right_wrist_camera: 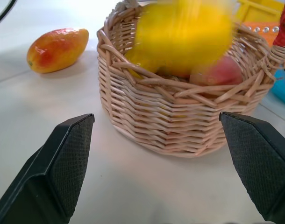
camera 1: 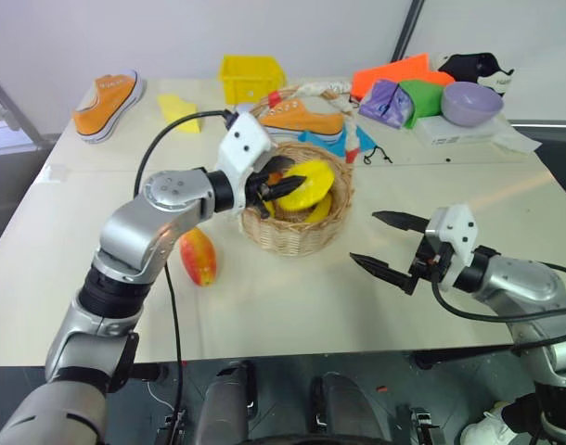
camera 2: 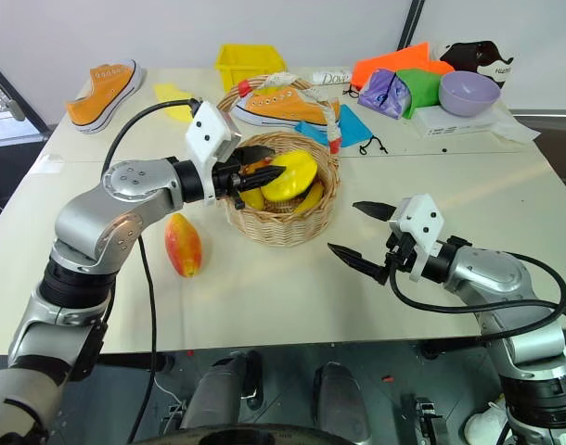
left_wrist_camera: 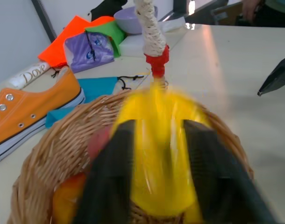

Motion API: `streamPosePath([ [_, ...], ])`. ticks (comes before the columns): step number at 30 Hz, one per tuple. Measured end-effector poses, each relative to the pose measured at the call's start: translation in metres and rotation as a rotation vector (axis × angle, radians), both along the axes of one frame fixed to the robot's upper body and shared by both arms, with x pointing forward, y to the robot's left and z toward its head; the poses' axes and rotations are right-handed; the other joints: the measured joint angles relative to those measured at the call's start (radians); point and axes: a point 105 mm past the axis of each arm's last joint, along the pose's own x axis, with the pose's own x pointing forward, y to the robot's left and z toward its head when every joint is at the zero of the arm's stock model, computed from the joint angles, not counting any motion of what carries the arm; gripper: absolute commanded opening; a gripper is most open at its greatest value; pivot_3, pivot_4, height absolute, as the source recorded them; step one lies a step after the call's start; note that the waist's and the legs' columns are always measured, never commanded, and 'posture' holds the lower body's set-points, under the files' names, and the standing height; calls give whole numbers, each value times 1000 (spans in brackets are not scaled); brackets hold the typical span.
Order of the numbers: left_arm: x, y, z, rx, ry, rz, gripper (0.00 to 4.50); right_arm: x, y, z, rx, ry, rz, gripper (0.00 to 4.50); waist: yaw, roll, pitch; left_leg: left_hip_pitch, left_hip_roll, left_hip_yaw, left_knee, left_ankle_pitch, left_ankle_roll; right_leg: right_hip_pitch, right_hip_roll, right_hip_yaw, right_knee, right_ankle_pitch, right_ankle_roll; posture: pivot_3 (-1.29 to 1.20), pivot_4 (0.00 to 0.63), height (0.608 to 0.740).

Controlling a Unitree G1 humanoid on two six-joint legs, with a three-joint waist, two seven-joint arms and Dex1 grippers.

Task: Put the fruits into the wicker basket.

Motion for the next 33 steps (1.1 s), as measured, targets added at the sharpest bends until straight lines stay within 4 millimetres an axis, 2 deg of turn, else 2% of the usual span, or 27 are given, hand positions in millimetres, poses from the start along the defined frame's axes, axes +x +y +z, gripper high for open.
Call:
streamPosePath([
  [2,-9,18,2,-62,18,6,2251,-2,-1,-1,-1,3,-8,4500,-4,0,0,0,1,0,0,0,0,0,0,1,1,0,0,0,150,733],
  [4,-18,44,3,-97,37,61,2251,-3,-1,-2,-1,6,-10,4500,-8,0,0,1,2,-1,-1,0,0,0,0,0,1,0,0,0,150,733],
  [7,-30,85,-8,-88,92,184,3190,-3,-1,-1,-1,5,-7,4500,-10,0,0,1,2,-1,0,0,-1,0,0,0,1,0,0,0,150,733],
  [9,-37,103,-17,-73,122,273,4238,-1,2,2,-1,-3,10,4500,-5,0,0,1,1,-1,1,0,-1,1,0,0,1,0,-1,0,150,733],
  [10,-40,112,-21,-43,130,330,4459,0,4,4,-1,-11,25,4500,-2,0,0,1,1,-1,1,0,-1,1,-1,0,0,-1,-2,0,150,733],
  [13,-41,134,-35,67,154,528,4459,4,13,16,-4,-35,86,4500,4,0,0,1,0,-2,1,0,-1,-1,-2,0,-1,-2,-5,0,150,733],
  [15,-38,145,-42,68,203,663,4459,5,21,22,-12,-39,137,4500,5,0,0,1,-1,-2,1,-1,-1,-1,-4,0,-1,-2,-5,0,150,733],
  [18,-37,144,-50,45,290,772,4459,6,32,30,-16,-51,203,4500,4,-3,0,0,-1,-3,1,0,0,2,-4,0,0,-2,-3,0,150,733],
  [20,-41,137,-53,99,318,801,4459,8,37,32,-19,-47,230,4500,3,-4,0,0,-1,-3,1,0,0,2,-3,-1,1,0,-1,0,150,733],
  [22,-44,132,-57,121,335,820,4459,9,40,28,-13,-28,250,4500,2,-3,0,1,-1,-2,0,0,-1,2,-3,-1,1,0,0,0,150,733],
  [26,-46,123,-78,108,410,839,4459,9,44,22,-7,2,278,4500,2,-3,0,0,-1,-2,1,0,-1,1,-3,0,2,0,0,0,150,733],
  [33,-46,117,-91,90,459,858,4459,7,45,19,4,0,290,4500,2,-3,0,1,-1,-2,1,0,-1,1,-4,0,2,0,-1,0,150,733],
])
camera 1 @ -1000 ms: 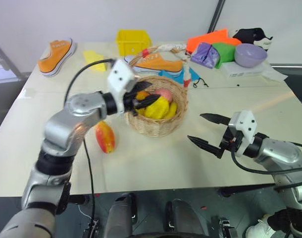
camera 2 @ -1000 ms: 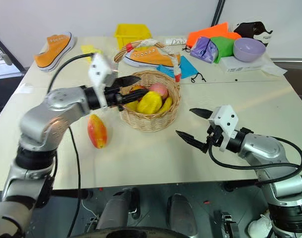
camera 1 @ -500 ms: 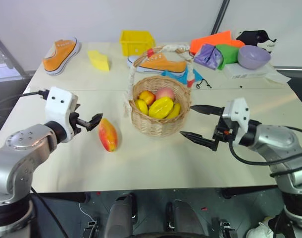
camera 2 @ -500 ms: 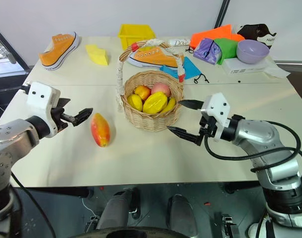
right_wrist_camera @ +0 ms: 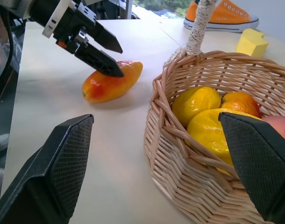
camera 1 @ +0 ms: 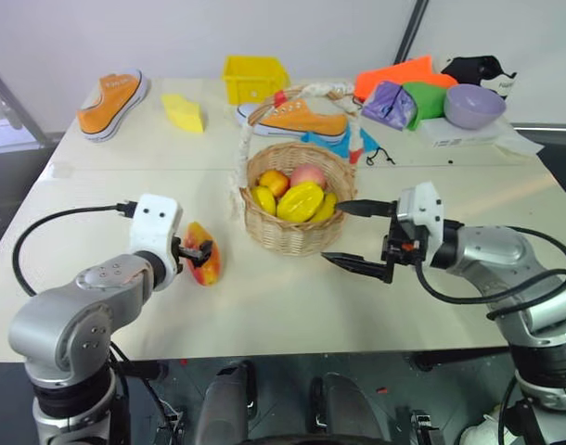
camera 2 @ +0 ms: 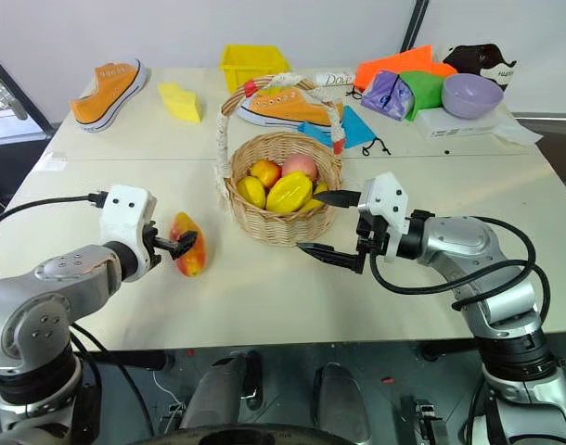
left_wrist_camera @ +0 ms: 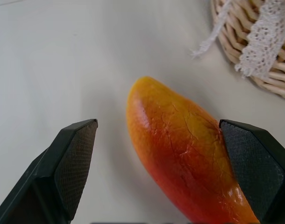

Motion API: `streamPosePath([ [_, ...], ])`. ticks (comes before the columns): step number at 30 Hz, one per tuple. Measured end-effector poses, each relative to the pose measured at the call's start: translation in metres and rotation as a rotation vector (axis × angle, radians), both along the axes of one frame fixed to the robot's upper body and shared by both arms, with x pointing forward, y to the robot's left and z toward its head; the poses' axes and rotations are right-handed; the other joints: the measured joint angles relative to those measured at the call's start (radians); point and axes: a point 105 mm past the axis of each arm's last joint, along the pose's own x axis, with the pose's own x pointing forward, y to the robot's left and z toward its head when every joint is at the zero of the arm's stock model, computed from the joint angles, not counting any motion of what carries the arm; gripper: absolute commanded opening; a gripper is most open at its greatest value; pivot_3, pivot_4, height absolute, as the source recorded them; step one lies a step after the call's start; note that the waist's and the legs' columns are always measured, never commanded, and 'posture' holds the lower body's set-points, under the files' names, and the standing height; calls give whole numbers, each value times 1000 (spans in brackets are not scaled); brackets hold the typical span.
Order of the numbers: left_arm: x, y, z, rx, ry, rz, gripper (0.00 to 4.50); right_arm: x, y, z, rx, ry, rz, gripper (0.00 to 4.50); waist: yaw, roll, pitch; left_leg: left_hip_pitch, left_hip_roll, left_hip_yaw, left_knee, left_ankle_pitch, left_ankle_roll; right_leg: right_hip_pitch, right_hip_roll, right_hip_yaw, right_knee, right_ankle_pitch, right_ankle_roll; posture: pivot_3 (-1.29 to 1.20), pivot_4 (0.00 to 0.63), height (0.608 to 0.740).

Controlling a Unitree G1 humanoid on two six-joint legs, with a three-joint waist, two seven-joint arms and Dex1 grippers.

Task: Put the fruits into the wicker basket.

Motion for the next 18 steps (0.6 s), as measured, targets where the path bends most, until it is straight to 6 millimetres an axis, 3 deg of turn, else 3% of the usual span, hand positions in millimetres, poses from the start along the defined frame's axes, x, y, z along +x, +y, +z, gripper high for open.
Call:
streamPosePath([
  [1,1,0,-2,-9,6,5,4459,0,-1,-2,1,6,-3,4500,0,0,0,0,0,0,0,0,0,0,0,0,0,0,0,0,150,733],
  [9,5,0,-4,-12,6,26,762,-1,0,-4,16,11,-22,4500,-3,4,-2,1,0,0,-1,0,0,0,0,0,0,-2,-3,0,150,733],
  [18,12,18,7,47,-6,60,762,-1,2,-2,19,-3,-30,4500,-2,4,-3,1,0,0,-1,0,-1,0,-2,1,0,-2,-4,0,150,733],
])
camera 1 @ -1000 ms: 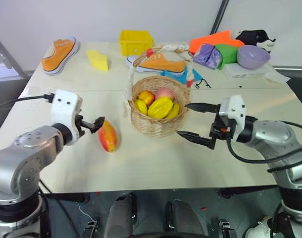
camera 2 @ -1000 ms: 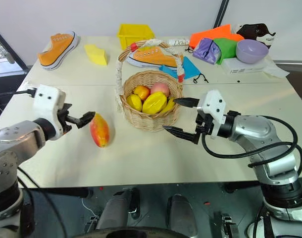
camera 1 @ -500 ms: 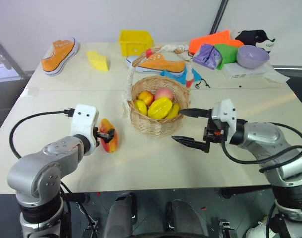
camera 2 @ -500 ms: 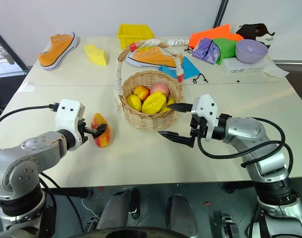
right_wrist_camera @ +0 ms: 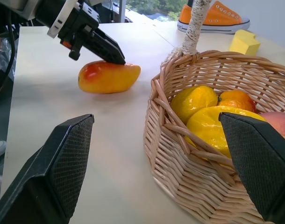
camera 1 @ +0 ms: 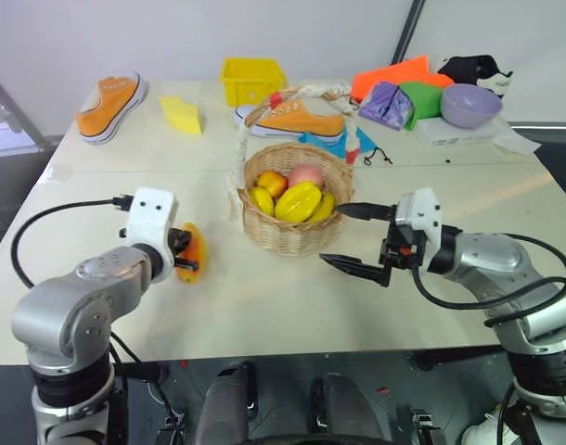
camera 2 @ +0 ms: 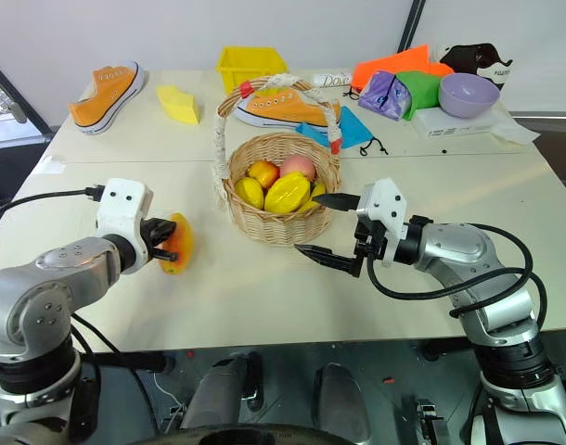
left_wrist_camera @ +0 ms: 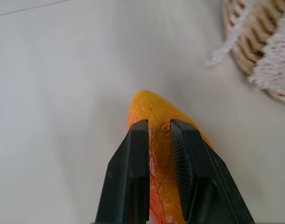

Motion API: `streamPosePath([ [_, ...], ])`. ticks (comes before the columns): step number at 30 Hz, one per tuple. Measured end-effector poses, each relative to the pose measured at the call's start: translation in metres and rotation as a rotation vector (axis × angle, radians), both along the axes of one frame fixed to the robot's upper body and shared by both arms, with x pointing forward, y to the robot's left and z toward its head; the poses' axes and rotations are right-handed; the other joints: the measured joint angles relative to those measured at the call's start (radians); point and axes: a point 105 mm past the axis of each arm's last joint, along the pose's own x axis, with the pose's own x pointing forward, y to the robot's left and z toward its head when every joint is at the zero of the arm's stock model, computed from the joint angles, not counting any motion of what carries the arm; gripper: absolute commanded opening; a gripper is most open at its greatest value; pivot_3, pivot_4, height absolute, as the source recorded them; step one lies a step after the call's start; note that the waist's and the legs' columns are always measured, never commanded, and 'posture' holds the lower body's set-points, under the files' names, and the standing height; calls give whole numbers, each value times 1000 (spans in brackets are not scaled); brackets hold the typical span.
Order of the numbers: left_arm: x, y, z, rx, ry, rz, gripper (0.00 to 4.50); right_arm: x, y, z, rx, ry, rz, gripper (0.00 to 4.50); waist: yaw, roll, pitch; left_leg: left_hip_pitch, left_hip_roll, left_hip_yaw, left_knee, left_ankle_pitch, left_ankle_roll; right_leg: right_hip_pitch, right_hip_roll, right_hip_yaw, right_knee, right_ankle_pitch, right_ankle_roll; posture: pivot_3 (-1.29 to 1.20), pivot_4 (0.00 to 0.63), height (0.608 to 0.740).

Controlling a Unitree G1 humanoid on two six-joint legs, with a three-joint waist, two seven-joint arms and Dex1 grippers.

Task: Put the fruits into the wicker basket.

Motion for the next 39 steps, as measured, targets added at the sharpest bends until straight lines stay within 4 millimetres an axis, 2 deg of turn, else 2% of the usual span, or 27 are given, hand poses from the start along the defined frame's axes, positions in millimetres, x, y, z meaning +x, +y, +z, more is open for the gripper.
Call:
streamPosePath([
  [1,1,1,0,-2,1,2,762,0,0,0,0,0,0,4500,0,0,0,0,0,0,0,0,0,0,0,0,0,0,0,0,150,733],
  [4,1,1,2,-41,2,-10,1623,0,0,0,1,0,1,4500,2,-1,1,-1,0,0,0,0,0,-1,-1,0,-1,0,0,0,150,733],
  [9,1,-1,5,-61,-4,-22,4191,0,0,0,1,0,2,4500,1,-1,1,-1,0,0,0,0,0,-1,-1,0,-1,0,0,0,150,733],
  [10,1,-1,5,-59,-4,-20,4433,0,0,0,1,0,2,4500,0,-1,1,-1,0,0,0,0,0,-1,-1,0,-1,0,0,0,150,733],
  [20,-7,-6,0,-51,0,-44,4433,-1,2,1,-1,-1,18,4500,1,-1,1,-1,0,0,0,-1,-2,-1,-2,0,-2,0,0,0,150,733],
  [28,-8,-29,-10,-127,17,-83,4433,-1,4,1,5,-1,21,4500,1,-1,0,-1,-1,0,-1,0,-1,0,-2,0,-2,0,0,0,150,733],
  [39,-9,-28,-16,-135,27,-67,4433,1,3,0,-2,-6,10,4500,-7,0,0,0,0,0,-1,0,0,0,-1,0,-2,0,0,0,150,733],
])
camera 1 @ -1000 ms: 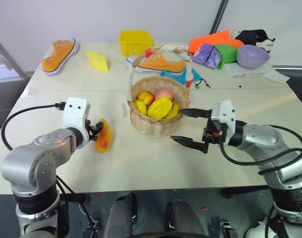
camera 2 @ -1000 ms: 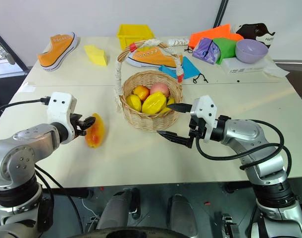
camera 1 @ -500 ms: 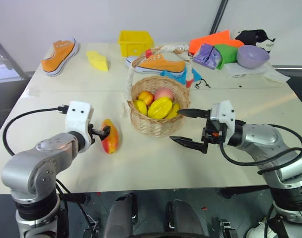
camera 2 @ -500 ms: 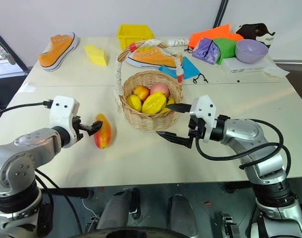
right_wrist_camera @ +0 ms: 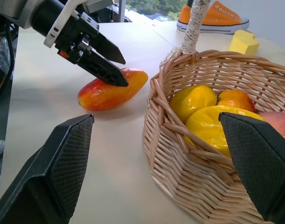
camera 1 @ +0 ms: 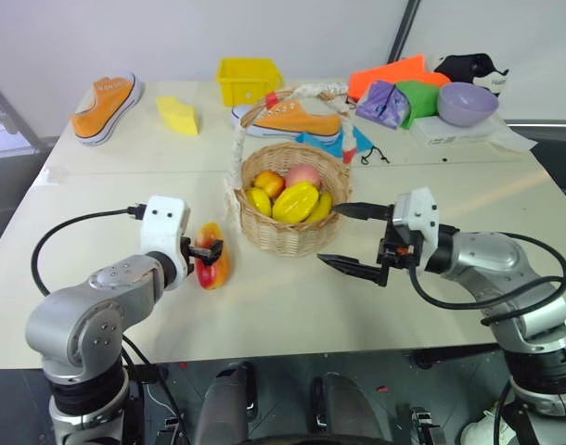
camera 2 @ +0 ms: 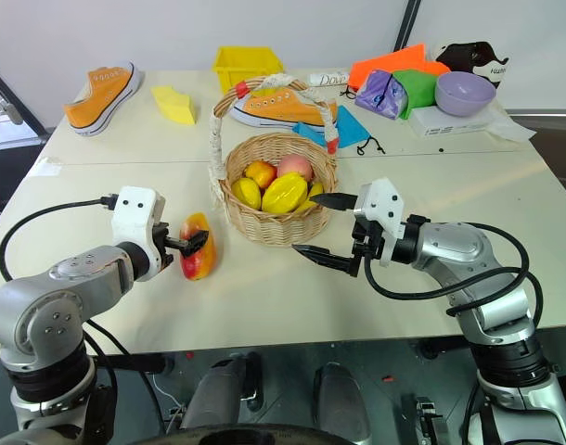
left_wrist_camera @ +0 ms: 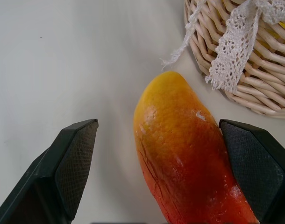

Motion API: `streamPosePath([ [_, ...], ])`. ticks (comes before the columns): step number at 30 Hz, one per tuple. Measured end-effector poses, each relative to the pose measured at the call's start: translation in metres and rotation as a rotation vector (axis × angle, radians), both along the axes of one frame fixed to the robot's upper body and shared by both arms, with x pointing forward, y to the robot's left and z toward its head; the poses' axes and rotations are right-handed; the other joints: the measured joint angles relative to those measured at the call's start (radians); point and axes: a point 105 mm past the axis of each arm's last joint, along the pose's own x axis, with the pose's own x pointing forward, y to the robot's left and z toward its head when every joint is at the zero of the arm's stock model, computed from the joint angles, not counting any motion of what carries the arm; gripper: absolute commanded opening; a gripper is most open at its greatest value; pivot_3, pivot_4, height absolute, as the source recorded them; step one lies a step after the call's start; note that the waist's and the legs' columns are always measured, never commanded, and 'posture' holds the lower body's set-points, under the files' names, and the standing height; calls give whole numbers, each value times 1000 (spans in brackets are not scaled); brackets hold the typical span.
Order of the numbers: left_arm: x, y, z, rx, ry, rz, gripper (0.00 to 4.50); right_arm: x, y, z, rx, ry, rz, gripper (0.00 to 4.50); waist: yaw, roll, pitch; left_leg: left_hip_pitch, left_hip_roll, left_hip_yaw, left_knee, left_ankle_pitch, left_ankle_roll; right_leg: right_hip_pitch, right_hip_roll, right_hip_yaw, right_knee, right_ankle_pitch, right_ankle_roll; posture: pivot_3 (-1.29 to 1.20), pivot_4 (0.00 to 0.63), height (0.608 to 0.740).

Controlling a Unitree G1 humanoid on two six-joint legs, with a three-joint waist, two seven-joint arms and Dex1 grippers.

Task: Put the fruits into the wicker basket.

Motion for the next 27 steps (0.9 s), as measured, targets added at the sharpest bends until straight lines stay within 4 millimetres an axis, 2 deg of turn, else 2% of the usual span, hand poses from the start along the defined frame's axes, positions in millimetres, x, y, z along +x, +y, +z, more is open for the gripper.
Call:
streamPosePath([
  [4,0,-9,-7,-85,27,-10,4433,0,1,1,2,-2,1,4500,-1,0,0,0,0,0,0,0,0,0,0,0,0,0,0,0,150,733],
  [12,3,-6,-9,-136,43,24,4433,1,2,2,5,-13,1,4500,-2,0,0,0,0,0,0,0,0,0,1,0,0,0,0,0,150,733],
  [15,3,-7,-8,-138,42,14,3632,1,2,2,9,-16,2,4500,-2,0,0,0,0,0,0,0,0,0,1,0,0,0,0,0,150,733],
  [18,3,-9,-7,-142,36,5,2330,1,2,2,10,-22,2,4500,-5,0,0,0,0,0,0,0,0,0,1,0,0,0,0,0,150,733],
  [19,3,-8,-7,-142,37,6,2017,1,2,3,9,-23,1,4500,-6,0,0,0,0,0,0,0,0,0,1,0,0,0,0,0,150,733],
  [25,3,-4,-5,-116,39,8,2017,2,2,4,8,-29,-5,4500,-17,0,0,1,1,0,-1,0,0,0,2,0,0,0,0,0,150,733],
  [27,6,11,0,-56,32,46,2017,2,3,6,9,-36,-2,4500,-19,0,0,0,1,0,-1,0,0,-2,2,0,0,0,-1,0,150,733],
])
